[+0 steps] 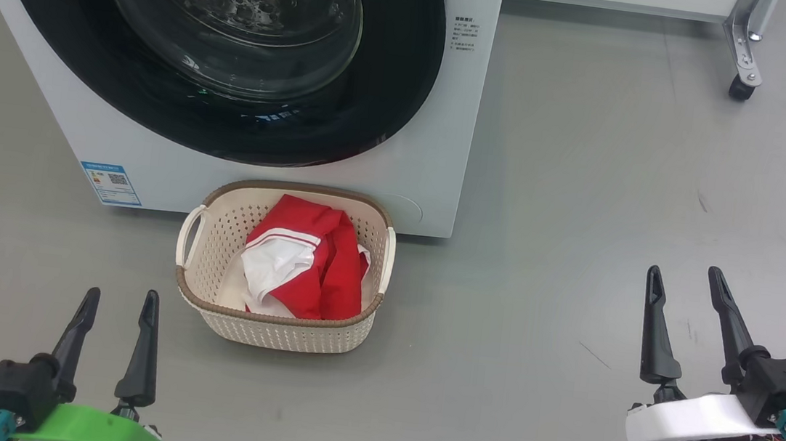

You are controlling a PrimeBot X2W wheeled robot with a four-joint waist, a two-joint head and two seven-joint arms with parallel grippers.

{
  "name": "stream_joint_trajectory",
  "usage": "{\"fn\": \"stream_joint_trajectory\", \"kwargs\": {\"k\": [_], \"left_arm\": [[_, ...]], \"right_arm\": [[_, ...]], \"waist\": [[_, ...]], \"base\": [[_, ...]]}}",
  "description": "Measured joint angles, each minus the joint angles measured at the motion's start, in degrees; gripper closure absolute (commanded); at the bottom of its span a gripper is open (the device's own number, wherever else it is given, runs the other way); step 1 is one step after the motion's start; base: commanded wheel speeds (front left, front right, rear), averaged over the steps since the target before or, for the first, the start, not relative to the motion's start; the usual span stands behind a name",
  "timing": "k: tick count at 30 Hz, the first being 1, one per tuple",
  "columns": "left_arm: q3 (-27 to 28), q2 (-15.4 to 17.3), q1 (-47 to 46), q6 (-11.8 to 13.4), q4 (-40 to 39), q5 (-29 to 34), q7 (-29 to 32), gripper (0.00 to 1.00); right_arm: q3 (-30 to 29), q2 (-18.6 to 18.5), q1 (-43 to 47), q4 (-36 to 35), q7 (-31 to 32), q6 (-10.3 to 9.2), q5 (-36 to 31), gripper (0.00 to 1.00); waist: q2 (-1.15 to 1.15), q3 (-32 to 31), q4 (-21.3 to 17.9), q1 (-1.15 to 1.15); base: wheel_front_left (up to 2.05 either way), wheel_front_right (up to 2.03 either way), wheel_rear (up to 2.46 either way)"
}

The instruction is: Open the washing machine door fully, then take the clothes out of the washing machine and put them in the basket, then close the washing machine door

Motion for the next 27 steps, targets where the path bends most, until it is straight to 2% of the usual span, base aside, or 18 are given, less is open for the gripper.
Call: {"fn": "stream_joint_trajectory", "kwargs": {"k": [22, 27], "left_arm": [[-0.5, 0.3, 1.0, 0.0, -1.5, -0.4, 0.0, 0.00], [1.2, 0.3, 1.0, 0.0, -1.5, -0.5, 0.0, 0.00]], "right_arm": [[-1.0, 0.4, 1.0, -1.3, 0.0, -0.01, -0.3, 0.00], [-1.1, 0.5, 1.0, -1.3, 0.0, 0.00, -0.3, 0.00]], "waist": [[0.00, 0.7, -0.2, 0.00], [0.00, 0.9, -0.2, 0.00]], "base": [[0.00, 0.00, 0.00], [0.00, 0.00, 0.00]]}}
